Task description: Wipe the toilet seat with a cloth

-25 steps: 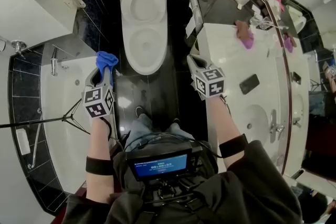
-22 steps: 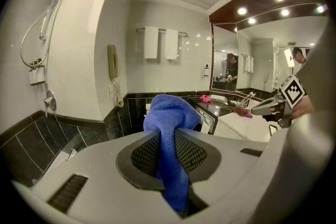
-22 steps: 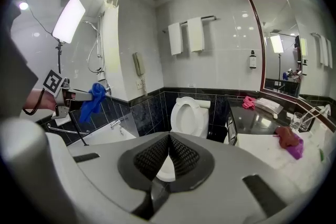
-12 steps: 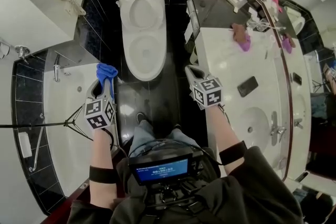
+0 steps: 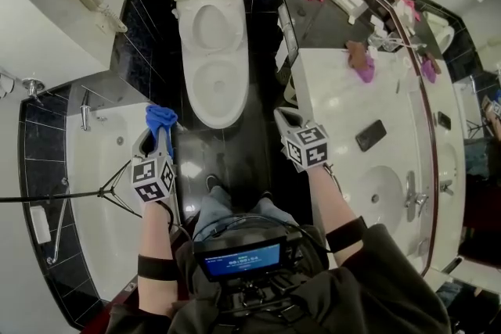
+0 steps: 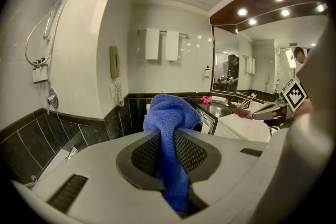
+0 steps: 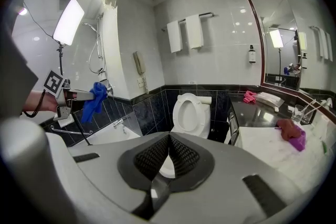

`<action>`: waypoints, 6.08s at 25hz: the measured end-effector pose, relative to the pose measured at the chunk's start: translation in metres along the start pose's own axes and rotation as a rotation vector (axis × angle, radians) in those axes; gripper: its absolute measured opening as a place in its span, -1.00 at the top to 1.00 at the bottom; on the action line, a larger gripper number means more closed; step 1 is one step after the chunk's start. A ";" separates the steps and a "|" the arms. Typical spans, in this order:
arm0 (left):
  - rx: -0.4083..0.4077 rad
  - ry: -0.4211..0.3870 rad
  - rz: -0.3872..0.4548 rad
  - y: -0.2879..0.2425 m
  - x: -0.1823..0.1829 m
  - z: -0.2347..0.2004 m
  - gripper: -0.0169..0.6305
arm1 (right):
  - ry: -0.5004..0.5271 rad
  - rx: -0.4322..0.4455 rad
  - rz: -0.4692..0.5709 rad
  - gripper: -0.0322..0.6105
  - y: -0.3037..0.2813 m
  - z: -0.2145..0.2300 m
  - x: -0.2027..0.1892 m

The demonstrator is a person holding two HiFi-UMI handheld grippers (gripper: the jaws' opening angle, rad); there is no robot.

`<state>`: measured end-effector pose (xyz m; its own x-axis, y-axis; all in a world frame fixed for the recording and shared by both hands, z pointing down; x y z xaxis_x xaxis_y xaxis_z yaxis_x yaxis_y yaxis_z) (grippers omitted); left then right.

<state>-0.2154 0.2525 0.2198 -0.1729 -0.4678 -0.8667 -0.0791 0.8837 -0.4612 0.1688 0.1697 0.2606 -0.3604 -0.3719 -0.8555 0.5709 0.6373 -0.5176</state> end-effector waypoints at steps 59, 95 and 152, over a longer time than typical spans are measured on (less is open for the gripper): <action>-0.636 -0.496 -0.401 -0.503 0.039 0.379 0.74 | -0.165 -0.327 -0.121 0.89 -0.139 0.351 -0.041; -0.684 -0.637 -0.576 -0.575 -0.019 0.475 0.18 | -0.250 -0.381 -0.125 0.89 -0.120 0.414 -0.087; -0.171 -0.055 -0.085 -0.101 0.071 -0.055 0.95 | -0.067 -0.094 0.012 0.89 -0.081 -0.011 0.080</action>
<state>-0.2736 0.1309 0.2147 -0.1055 -0.5366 -0.8372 -0.2574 0.8280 -0.4982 0.0861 0.0955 0.2338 -0.3018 -0.4065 -0.8624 0.5019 0.7014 -0.5062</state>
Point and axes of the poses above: the fingertips, and each gripper's own axes: y backward along the fingers, z to its right, x out of its top, the point moved 9 cm from there along y, backward along the fingers, and after that the axes turned 11 degrees about y, right-handed, at the moved point
